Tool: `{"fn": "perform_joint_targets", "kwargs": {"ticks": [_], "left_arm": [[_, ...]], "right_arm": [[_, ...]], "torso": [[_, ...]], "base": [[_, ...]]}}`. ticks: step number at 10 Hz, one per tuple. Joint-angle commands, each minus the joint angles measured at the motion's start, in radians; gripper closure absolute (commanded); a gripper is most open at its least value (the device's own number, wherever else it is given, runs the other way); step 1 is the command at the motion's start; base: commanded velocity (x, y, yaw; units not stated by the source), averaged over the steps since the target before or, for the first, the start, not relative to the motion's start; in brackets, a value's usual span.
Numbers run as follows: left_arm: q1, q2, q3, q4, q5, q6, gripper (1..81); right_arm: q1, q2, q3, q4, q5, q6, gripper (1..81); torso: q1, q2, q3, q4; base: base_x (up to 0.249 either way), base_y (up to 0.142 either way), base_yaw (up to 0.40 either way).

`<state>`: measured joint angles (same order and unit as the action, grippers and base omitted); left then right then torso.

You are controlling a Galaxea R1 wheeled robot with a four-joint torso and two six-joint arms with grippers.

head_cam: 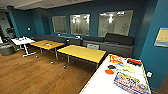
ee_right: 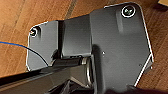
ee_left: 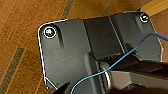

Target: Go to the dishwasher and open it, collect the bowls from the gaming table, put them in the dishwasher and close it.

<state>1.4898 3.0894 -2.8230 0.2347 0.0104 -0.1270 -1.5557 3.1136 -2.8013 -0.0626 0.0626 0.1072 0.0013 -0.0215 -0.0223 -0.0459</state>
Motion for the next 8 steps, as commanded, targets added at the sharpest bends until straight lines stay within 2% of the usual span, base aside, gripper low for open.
{"fn": "perform_joint_targets", "kwargs": {"ticks": [1,5,8], "left_arm": [[-0.055,0.003,-0.001,0.003,0.051,0.006,1.0],[-0.055,0.002,-0.001,0.006,0.051,0.007,1.0],[-0.055,0.0,-0.001,0.006,0.051,0.006,1.0]], "right_arm": [[0.052,0.004,0.005,-0.003,-0.047,-0.001,1.0],[0.053,0.003,0.005,-0.003,-0.049,-0.001,1.0],[0.052,0.003,0.002,-0.003,-0.047,-0.001,1.0]], "torso": [[0.0,0.0,0.0,0.0],[0.0,0.0,0.0,0.0],[0.0,0.0,0.0,0.0]], "base": [[0.0,0.0,0.0],[0.0,0.0,0.0],[0.0,0.0,-0.176]]}}
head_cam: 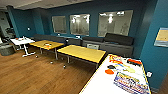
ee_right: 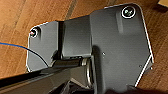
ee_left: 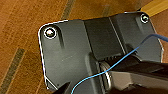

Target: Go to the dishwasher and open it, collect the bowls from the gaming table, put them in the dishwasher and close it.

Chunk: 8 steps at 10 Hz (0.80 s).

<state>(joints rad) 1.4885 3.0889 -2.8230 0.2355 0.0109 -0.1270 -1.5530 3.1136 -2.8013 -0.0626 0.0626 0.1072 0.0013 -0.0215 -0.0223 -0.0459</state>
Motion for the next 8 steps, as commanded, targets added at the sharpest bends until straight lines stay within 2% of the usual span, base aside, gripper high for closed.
{"fn": "perform_joint_targets", "kwargs": {"ticks": [1,8], "left_arm": [[-0.053,0.001,-0.001,0.005,0.051,0.006,1.0],[-0.053,-0.004,-0.001,0.004,0.051,0.006,1.0]], "right_arm": [[0.049,0.002,0.002,-0.003,-0.047,-0.001,1.0],[0.049,0.004,0.005,-0.003,-0.047,-0.001,1.0]], "torso": [[0.0,0.0,0.0,0.0],[0.0,0.0,0.0,0.0]], "base": [[0.0,0.0,-0.237],[0.0,0.0,-0.321]]}}
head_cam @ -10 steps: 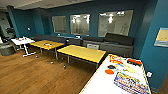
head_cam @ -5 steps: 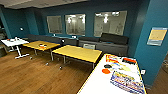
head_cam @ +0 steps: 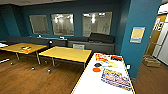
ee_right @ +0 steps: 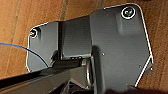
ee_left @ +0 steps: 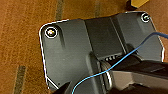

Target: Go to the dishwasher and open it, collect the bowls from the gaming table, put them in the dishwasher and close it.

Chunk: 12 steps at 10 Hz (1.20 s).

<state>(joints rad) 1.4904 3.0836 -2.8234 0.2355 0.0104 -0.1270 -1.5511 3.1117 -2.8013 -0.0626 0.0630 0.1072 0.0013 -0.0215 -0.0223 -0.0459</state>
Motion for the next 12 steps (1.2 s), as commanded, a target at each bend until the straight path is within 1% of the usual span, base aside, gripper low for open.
{"fn": "perform_joint_targets", "kwargs": {"ticks": [1,8,10,12], "left_arm": [[-0.055,0.001,-0.001,0.004,0.051,0.006,1.0],[-0.055,0.003,-0.001,0.002,0.051,0.006,1.0],[-0.055,0.001,-0.001,-0.002,0.051,0.006,1.0],[-0.055,0.003,-0.001,-0.005,0.051,0.006,1.0]], "right_arm": [[0.048,0.006,0.005,-0.003,-0.048,-0.001,1.0],[0.047,0.007,0.005,-0.003,-0.048,-0.001,1.0],[0.048,0.009,0.005,-0.003,-0.049,-0.001,1.0],[0.048,0.009,0.005,-0.003,-0.048,-0.001,1.0]], "torso": [[0.0,0.0,0.0,0.0],[0.0,0.0,0.0,0.0],[0.0,0.0,0.0,0.0],[0.0,0.0,0.0,0.0]], "base": [[0.0,0.0,-0.334],[0.0,0.0,-0.322],[0.0,0.0,-0.185],[0.0,0.0,0.0]]}}
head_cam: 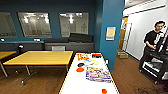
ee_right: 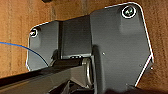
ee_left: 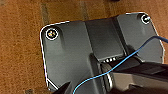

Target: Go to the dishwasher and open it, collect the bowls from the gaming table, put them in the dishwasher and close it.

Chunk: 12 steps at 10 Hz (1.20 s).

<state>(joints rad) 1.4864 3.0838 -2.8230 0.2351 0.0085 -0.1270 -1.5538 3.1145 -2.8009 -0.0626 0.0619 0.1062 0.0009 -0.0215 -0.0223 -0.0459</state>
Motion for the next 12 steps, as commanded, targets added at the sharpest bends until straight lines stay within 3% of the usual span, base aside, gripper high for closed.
{"fn": "perform_joint_targets", "kwargs": {"ticks": [1,12], "left_arm": [[-0.051,0.003,-0.001,-0.007,0.053,0.004,1.0],[-0.051,0.001,-0.001,-0.011,0.053,0.004,1.0]], "right_arm": [[0.051,0.006,0.005,-0.003,-0.048,0.0,1.0],[0.042,-0.014,0.02,0.007,-0.018,0.007,1.0]], "torso": [[0.0,0.0,0.0,0.0],[0.0,0.0,0.0,0.0]], "base": [[0.0,0.0,0.0],[0.055,0.0,0.0]]}}
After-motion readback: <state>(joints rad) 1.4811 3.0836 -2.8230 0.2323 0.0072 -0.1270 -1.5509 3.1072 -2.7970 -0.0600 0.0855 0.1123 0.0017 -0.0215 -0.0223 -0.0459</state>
